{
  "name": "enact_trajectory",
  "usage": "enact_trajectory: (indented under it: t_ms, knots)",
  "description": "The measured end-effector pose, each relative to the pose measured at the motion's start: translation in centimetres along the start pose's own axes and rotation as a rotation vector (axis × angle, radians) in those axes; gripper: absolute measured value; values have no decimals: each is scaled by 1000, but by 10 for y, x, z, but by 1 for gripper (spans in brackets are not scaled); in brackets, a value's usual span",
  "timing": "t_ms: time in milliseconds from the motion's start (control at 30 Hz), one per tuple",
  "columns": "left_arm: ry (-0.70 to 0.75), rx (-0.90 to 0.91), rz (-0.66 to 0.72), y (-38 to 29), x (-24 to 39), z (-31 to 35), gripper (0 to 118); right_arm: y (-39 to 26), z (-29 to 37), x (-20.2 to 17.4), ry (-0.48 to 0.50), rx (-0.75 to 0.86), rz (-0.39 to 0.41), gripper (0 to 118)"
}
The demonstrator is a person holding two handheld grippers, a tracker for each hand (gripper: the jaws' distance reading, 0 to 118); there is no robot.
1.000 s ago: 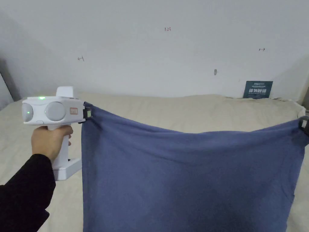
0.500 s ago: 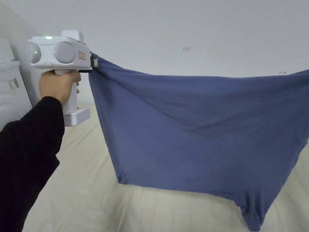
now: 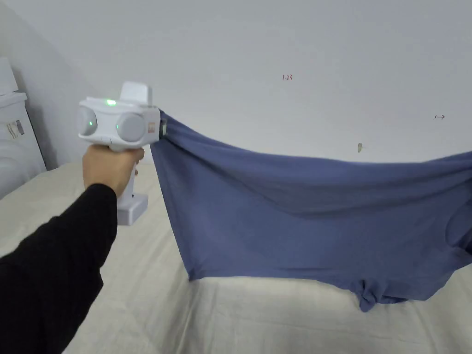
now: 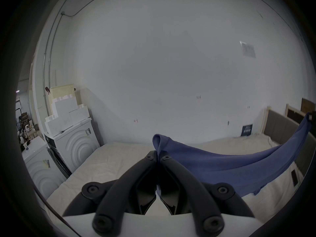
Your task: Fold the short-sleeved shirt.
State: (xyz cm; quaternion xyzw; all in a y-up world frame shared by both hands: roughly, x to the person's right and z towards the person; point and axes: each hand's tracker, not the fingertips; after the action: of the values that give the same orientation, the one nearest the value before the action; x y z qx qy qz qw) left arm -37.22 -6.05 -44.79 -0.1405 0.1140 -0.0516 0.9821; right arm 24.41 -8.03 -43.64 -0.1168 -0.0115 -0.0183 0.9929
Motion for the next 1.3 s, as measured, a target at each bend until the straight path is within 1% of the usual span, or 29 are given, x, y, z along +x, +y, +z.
enact_trajectory:
  t_ms: [33, 67, 133, 167, 300, 467, 600, 733, 900, 1033, 1167, 1300]
  knots:
    - [-2, -13, -6, -14, 4, -3, 0, -19, 16, -29, -7, -27, 3, 3]
    - [-7, -29, -9, -28, 7, -7, 0, -36, 17, -35, -9, -50, 2, 3]
    - [-17, -74, -19, -56, 13, -11, 0, -67, 14, -37, -9, -99, -7, 3]
    - [-17, -100, -26, -70, 16, -13, 0, -81, 5, -28, -6, -125, -14, 3]
    - [-23, -181, -34, -121, 24, -15, 0, -136, 2, -25, -15, -203, -29, 3]
    - [-35, -262, -24, -185, 21, -16, 0, -193, 18, -25, -4, -267, -29, 3]
    - [-45, -339, -1, -236, 10, 5, 0, -234, 47, -22, 2, -309, -27, 3]
    - [-43, -416, -16, -285, -1, 30, 0, -266, 82, -20, 1, -355, -22, 3]
    - [-46, -506, -18, -331, -12, 74, 0, -300, 132, -21, 0, -393, -37, 3]
    - [-42, -540, -7, -360, -27, 108, 0, -324, 175, -25, 3, -425, -33, 3]
    - [-38, -565, 48, -379, -47, 141, 0, -344, 216, -28, 10, -454, -32, 3]
    - [-35, -589, 39, -400, -57, 175, 0, -364, 253, -29, 0, -483, -42, 3]
